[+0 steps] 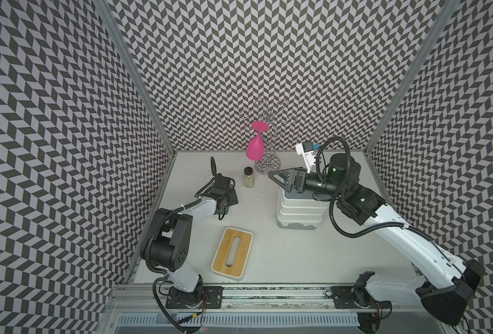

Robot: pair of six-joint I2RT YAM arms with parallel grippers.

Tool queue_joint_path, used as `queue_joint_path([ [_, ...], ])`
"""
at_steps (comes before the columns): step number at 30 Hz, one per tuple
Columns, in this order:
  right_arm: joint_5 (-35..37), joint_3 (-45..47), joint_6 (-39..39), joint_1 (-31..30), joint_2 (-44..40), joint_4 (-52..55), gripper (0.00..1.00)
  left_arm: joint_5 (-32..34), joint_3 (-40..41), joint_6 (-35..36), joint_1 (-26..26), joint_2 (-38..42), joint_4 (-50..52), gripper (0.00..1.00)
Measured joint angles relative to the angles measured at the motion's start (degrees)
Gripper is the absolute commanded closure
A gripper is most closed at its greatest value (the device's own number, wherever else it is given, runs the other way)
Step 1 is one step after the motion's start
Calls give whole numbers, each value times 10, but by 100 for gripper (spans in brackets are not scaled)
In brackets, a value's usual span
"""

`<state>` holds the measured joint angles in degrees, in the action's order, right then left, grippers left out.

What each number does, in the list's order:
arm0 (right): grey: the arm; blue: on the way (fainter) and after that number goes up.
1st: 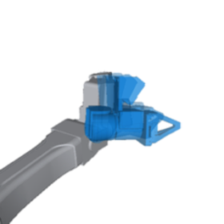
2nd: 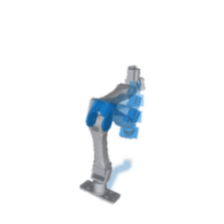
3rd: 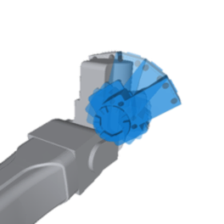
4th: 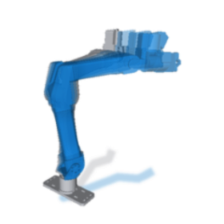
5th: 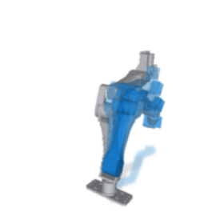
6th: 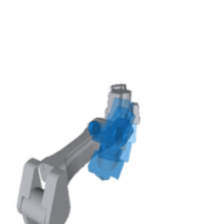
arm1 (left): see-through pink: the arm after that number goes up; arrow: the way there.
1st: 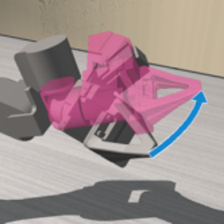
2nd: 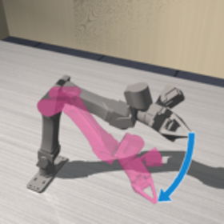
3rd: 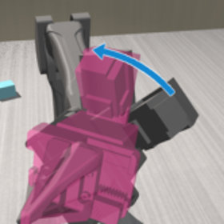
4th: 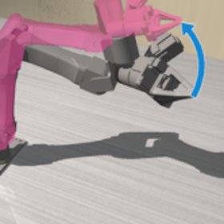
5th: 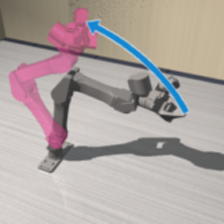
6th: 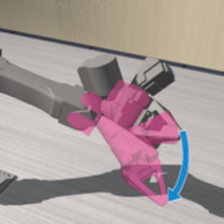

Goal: Stack the tissue boxes
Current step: Pick up the tissue box from the center of the board.

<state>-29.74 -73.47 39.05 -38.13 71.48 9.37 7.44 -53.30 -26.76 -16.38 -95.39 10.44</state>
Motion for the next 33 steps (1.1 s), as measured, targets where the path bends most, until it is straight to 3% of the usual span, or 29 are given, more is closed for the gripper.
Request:
queue_joint_path([
  [14, 14, -6, 0, 0, -2, 14, 1, 43, -17, 18, -1, -8, 12, 57],
  [23, 21, -10, 0, -1, -8, 22, 1, 52, -21, 19, -1, -5, 28, 63],
  [33, 42, -10, -2, -1, -30, 38, 1, 54, -37, 17, -10, 95, 80, 65],
])
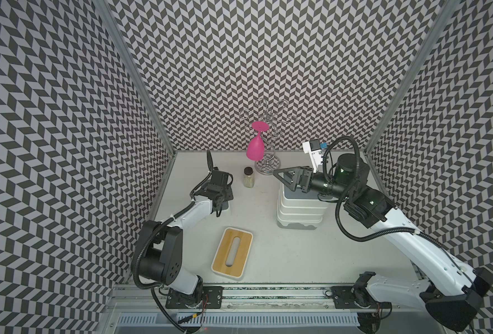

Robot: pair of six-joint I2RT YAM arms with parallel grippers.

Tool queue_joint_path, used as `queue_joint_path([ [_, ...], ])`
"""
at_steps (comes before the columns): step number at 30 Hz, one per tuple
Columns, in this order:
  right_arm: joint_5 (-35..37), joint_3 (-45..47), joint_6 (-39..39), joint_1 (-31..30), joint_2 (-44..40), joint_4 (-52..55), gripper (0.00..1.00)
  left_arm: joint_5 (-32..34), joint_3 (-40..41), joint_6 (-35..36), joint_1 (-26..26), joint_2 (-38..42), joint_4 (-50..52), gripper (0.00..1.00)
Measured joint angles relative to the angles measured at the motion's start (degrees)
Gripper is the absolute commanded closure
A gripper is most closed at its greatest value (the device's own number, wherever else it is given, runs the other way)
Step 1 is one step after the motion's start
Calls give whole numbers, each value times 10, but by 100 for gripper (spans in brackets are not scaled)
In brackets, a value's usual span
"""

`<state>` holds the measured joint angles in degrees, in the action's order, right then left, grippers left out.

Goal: Stack the tissue boxes
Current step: Pick up the tissue box from the center of the board.

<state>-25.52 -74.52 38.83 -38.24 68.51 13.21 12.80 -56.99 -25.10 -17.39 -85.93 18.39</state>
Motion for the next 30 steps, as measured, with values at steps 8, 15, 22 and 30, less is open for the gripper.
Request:
queue_joint_path([
  [8, 20, 0, -8, 0, -21, 44, 1, 14, -67, 7, -48, 103, 49, 65],
  [15, 41, -2, -13, 1, -36, 102, 1, 5, -118, 44, -107, 177, 85, 66],
  [22, 49, -7, -13, 11, -61, 141, 1, -31, -156, 105, -195, 203, 97, 67],
  [30, 24, -8, 6, 24, -72, 146, 1, -61, -188, 170, -307, 196, 101, 68],
])
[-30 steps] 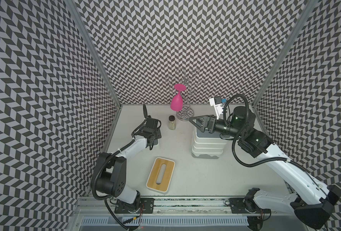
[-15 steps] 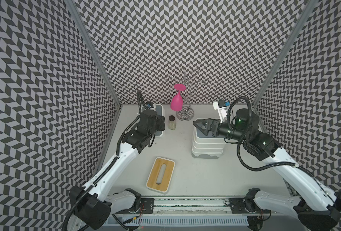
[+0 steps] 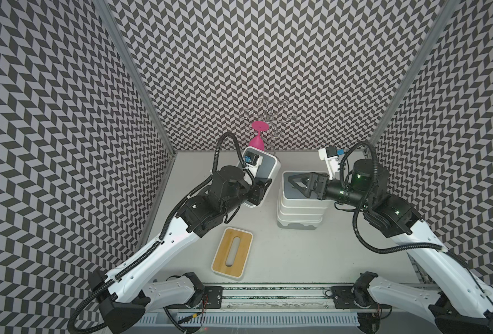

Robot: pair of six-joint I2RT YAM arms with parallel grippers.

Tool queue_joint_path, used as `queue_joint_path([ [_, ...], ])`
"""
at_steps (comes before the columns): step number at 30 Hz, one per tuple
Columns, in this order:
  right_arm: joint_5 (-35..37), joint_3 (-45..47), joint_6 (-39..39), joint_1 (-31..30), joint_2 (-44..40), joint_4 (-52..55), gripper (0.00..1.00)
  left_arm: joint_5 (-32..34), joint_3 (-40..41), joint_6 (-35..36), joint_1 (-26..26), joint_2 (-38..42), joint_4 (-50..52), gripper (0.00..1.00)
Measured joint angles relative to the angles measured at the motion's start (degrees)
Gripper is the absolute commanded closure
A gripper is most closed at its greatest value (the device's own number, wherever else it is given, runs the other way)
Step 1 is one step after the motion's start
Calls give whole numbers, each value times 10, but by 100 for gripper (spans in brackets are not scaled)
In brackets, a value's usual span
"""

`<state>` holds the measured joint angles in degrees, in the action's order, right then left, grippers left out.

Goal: Stack the tissue boxes
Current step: Pick up the tissue box from the center of the board, then place the tissue box at the tissue box.

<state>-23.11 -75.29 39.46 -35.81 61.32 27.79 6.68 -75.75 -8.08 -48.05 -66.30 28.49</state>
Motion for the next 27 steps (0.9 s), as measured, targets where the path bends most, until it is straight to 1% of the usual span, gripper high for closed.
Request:
queue_joint_path([
  [6, -20, 0, 9, 7, 0, 2, 1, 15, -46, 43, -83, -31, 3, 68],
  [11, -27, 0, 11, 35, 0, 4, 1, 22, -68, 69, -117, -50, 11, 68],
  [15, -50, 9, 17, 66, -4, -12, 0, 20, -69, 79, -127, -55, 13, 68],
  [23, -94, 32, 17, 90, -14, -32, 12, 21, -76, 91, -128, -58, 16, 67],
  [25, -107, 41, 19, 93, -16, -40, 13, 21, -76, 96, -128, -58, 16, 67],
  [27, -118, 48, 19, 94, -17, -44, 16, 21, -78, 98, -128, -60, 16, 67],
])
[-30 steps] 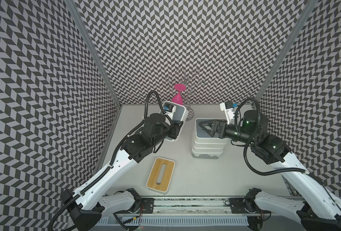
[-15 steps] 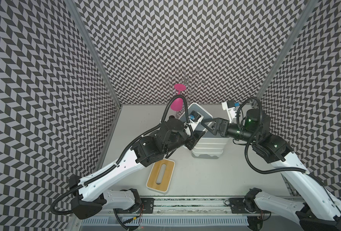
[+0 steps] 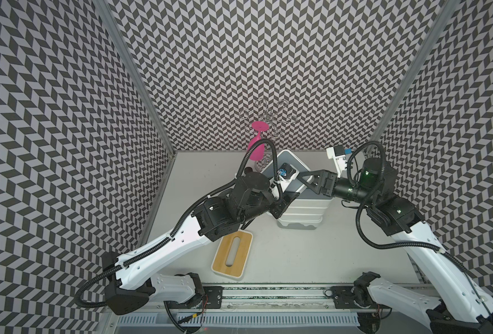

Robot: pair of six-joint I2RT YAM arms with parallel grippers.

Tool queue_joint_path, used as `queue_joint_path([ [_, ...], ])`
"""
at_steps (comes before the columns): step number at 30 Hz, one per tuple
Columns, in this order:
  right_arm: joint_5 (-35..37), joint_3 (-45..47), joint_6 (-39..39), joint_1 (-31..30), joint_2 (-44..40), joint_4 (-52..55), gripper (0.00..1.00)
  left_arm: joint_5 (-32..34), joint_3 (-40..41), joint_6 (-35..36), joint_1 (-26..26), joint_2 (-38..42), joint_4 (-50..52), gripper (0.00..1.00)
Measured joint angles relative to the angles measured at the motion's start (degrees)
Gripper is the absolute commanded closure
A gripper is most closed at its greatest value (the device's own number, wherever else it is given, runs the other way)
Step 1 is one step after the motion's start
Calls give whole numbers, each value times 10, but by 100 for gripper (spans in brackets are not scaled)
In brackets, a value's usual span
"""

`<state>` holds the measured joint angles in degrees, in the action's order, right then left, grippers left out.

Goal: Stack the tissue boxes
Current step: Place the tissue box at the tissue box.

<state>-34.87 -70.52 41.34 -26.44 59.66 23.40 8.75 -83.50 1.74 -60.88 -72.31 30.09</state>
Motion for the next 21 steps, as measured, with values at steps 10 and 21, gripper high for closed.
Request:
queue_joint_path([
  [10, -12, 14, -2, 4, -3, -14, 32, -8, -7, 7, 0, -12, -3, 66],
  [21, -20, 33, 12, 12, -23, -50, 52, -14, -15, 18, -2, -14, -9, 46],
])
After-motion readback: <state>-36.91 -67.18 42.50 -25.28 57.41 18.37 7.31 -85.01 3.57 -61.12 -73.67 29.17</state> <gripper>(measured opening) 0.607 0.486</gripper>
